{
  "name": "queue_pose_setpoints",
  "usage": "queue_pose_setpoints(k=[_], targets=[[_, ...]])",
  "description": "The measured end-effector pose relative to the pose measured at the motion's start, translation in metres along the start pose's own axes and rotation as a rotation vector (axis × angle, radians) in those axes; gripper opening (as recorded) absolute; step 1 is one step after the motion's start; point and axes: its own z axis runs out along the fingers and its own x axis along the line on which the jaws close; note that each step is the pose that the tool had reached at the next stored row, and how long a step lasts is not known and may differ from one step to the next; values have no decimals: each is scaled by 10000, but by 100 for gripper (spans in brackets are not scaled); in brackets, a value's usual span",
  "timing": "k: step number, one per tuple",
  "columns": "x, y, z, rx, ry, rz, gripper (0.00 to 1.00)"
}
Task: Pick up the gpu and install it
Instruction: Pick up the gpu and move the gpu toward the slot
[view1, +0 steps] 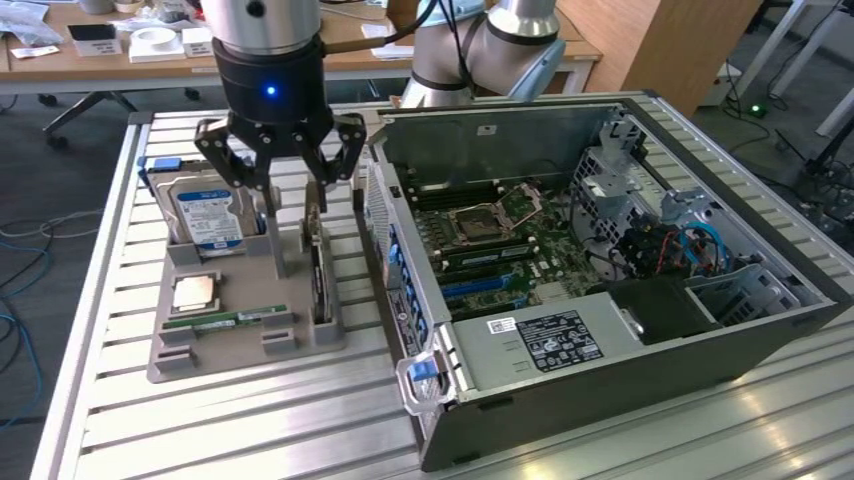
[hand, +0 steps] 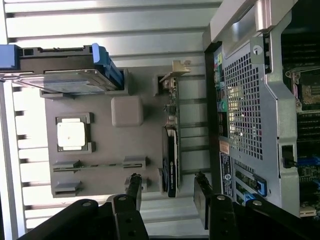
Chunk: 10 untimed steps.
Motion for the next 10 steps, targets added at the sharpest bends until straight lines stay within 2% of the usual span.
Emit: queue_pose_setpoints(k=[10], targets=[[9, 0, 77, -1, -1, 0, 55]])
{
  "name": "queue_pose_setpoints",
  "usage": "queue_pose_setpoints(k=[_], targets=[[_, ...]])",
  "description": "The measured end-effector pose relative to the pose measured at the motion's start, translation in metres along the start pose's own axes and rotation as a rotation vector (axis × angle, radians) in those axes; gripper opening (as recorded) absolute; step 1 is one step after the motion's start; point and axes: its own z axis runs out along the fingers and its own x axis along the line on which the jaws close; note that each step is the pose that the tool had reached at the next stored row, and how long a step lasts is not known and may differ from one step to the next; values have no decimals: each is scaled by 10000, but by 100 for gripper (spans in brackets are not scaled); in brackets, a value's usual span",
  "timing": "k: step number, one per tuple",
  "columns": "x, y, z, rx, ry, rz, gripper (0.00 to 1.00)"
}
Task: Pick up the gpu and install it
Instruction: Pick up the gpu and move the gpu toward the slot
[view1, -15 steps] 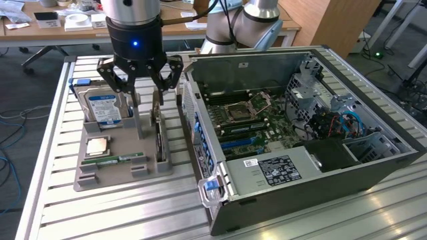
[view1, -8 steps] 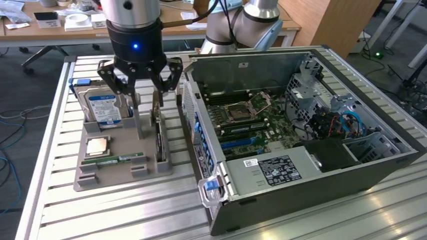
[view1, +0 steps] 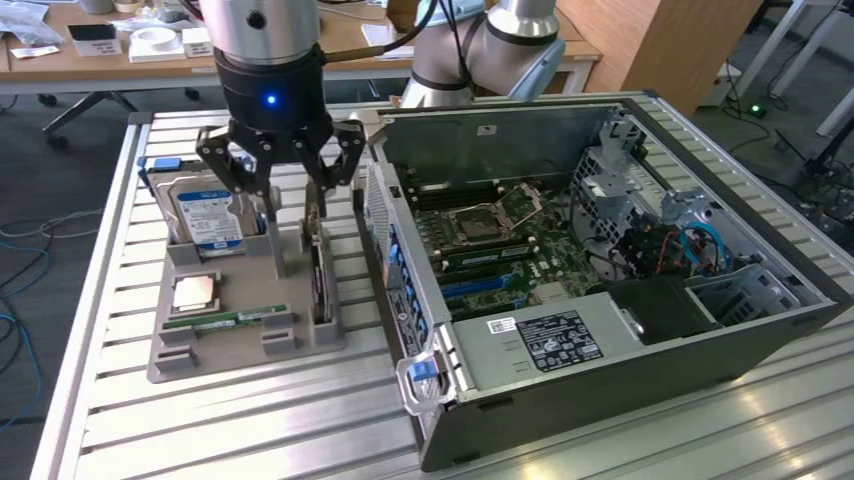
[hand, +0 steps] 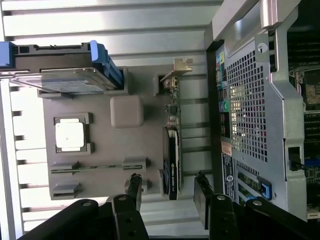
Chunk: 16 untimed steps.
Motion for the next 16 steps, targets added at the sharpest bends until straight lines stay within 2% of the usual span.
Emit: queue_pose_setpoints(k=[6, 16], targets=[[5, -2, 75, 0, 1, 0, 55], [6, -3, 107, -1, 0, 0, 55]])
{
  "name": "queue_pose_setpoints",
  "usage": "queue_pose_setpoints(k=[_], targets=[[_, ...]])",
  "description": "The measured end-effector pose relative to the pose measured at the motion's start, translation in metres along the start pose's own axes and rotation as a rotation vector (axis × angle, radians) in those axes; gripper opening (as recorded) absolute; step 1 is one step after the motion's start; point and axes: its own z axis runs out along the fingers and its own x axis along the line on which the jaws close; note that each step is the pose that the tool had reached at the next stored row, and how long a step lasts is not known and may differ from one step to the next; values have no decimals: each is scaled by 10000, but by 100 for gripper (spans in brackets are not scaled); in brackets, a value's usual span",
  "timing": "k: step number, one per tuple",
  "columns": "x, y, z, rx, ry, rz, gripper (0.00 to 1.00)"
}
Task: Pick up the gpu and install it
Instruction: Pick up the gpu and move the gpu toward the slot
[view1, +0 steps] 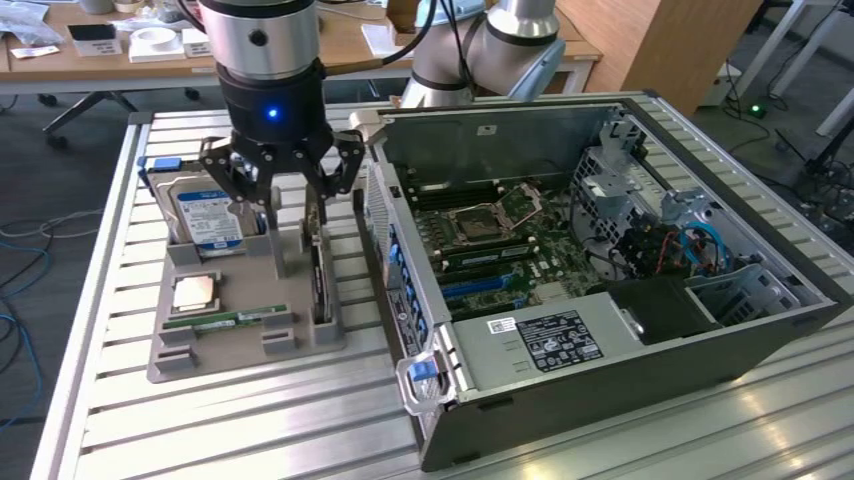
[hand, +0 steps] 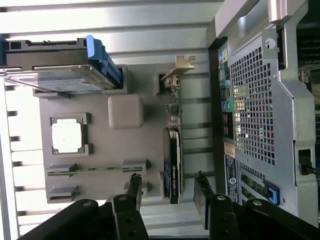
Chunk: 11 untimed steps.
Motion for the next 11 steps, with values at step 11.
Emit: queue_pose_setpoints(k=[11], targets=[[1, -2, 40, 0, 0, 0, 55]])
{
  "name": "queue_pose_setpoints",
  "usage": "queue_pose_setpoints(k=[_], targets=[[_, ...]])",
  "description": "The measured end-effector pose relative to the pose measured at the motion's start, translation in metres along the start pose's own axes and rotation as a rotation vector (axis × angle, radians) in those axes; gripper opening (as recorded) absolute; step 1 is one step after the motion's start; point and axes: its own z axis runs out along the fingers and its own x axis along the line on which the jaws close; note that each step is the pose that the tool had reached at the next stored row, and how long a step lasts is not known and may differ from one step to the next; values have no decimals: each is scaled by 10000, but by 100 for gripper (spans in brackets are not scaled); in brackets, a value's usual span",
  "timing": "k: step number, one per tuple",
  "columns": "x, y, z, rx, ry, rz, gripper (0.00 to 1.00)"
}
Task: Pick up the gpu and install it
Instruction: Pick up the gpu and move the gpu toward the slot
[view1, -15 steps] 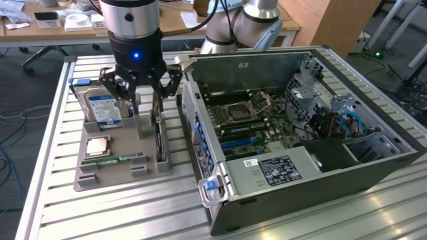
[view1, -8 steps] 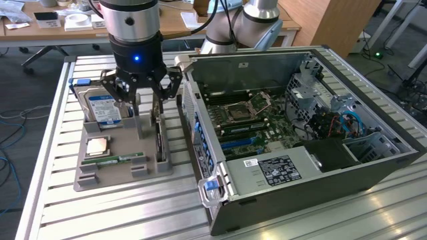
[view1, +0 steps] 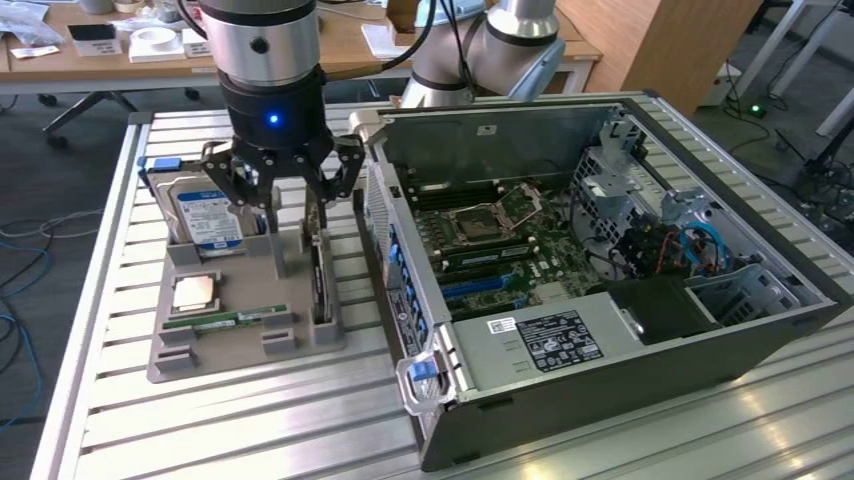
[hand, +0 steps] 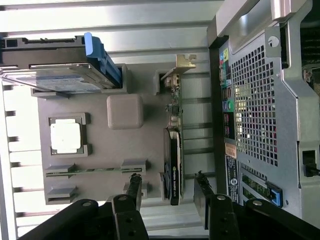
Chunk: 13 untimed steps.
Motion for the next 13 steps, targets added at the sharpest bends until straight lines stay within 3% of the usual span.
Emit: queue_pose_setpoints(k=[13], targets=[[2, -5, 106, 0, 0, 0, 55]])
